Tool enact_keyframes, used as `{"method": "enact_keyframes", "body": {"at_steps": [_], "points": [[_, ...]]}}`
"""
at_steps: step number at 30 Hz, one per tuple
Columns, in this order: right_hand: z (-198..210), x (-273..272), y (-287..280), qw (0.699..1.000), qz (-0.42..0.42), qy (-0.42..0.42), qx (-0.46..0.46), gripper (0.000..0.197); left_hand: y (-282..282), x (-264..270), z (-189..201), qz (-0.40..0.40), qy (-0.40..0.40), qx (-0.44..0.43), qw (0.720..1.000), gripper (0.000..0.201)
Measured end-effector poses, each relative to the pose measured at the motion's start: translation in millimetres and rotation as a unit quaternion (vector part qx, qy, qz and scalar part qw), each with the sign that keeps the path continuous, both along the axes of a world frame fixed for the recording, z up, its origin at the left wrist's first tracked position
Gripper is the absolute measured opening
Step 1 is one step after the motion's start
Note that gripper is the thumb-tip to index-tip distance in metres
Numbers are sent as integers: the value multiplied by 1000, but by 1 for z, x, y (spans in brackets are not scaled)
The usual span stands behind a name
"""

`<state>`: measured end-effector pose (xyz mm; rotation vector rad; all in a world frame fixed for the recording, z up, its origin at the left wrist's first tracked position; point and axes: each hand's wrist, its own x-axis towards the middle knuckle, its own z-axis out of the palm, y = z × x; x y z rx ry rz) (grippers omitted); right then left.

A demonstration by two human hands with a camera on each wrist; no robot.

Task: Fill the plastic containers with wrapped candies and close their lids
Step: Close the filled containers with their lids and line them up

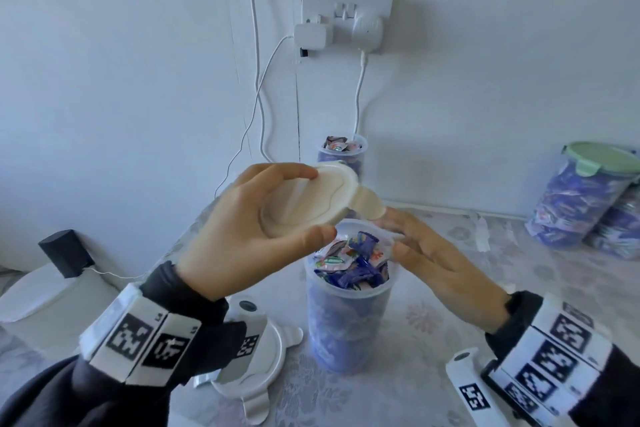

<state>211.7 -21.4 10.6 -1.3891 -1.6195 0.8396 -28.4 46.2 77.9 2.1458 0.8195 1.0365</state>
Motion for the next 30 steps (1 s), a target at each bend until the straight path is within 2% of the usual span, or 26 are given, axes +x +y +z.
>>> {"method": "enact_keyframes", "body": {"at_steps": [3, 5, 8, 11, 14, 17, 22, 25, 28, 30], "points": [[26, -11, -11, 988, -30, -51, 141, 36, -3, 8, 1, -8, -42, -17, 999, 57], [43, -16, -11, 983, 6, -95, 155, 30, -4, 11, 1, -12, -60, -20, 998, 57], [60, -25, 0, 978, 76, -184, 56, 29, -4, 11, 0, -19, -69, -31, 997, 58], [71, -36, 8, 954, 126, -272, 0, 27, -3, 9, 0, -24, -73, -40, 996, 58], [75, -46, 15, 932, 134, -337, -31, 25, -2, 5, -2, -25, -76, -55, 995, 58], [75, -53, 21, 920, 144, -361, -56, 23, -1, 4, -6, -25, -77, -66, 995, 57], [74, -56, 28, 917, 151, -361, -80, 21, -2, 8, -11, -29, -85, -76, 993, 57], [69, -53, 23, 934, 127, -325, -70, 18, -5, 10, -11, -36, -110, -94, 989, 59], [61, -44, 11, 981, 84, -172, -27, 13, -6, 10, -11, -36, -132, -119, 983, 62], [56, -38, 1, 996, 54, -68, 11, 17, -5, 10, -12, -38, -135, -125, 982, 62]]}}
